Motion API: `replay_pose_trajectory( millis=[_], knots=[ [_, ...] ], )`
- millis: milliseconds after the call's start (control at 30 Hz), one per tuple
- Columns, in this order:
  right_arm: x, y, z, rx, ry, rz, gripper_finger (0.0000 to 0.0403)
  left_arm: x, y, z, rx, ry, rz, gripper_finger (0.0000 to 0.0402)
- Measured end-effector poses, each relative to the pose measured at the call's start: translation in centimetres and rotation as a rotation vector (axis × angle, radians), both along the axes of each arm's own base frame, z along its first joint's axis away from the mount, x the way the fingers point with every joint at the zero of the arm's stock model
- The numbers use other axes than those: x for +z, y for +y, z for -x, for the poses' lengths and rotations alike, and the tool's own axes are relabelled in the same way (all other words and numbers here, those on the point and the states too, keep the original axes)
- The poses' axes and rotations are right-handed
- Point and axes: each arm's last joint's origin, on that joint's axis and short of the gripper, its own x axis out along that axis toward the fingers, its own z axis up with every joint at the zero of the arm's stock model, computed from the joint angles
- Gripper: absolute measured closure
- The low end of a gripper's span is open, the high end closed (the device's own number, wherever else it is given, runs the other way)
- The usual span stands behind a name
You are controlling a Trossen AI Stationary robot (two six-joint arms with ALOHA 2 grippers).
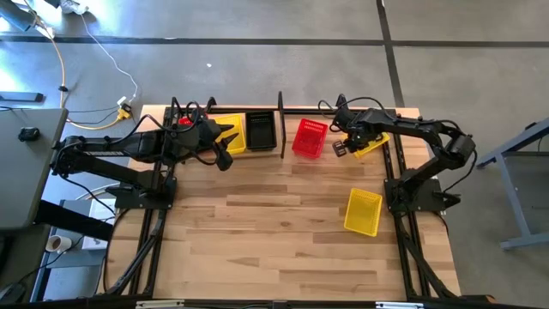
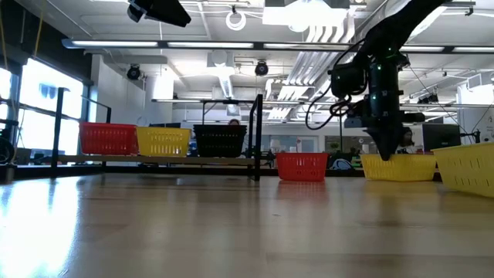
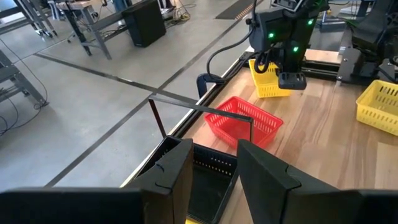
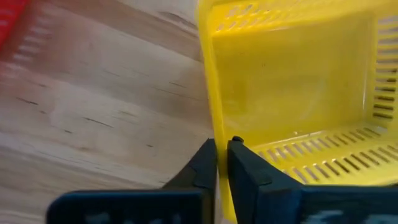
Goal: Stack baskets on shelf by color
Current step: Stack the top yellow bin on top of the yellow bin on the shelf
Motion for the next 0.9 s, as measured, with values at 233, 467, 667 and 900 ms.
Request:
replay_pose_trajectory(
  millis=[233,467,667,900],
  knots=[
    [0.5,0.4,-0.3,0.027,0.005,0.0,0.04,0.0,0.0,0.0,0.0,0.0,0.0,0.0287],
    [4.8,3.0,-2.0,0.03,-0.042,0.106,0.0401,-0.1,0.0,0.1,0.0,0.018,0.003,0.0287],
    [8.5,6.4,-3.9,0.058,-0.173,0.154,0.0402,-0.3,0.0,0.1,0.0,0.035,0.007,0.0287],
    [11.7,11.8,-6.2,0.134,-0.321,0.178,0.0402,-0.6,-0.1,0.3,0.014,0.036,0.043,0.0287]
  ],
)
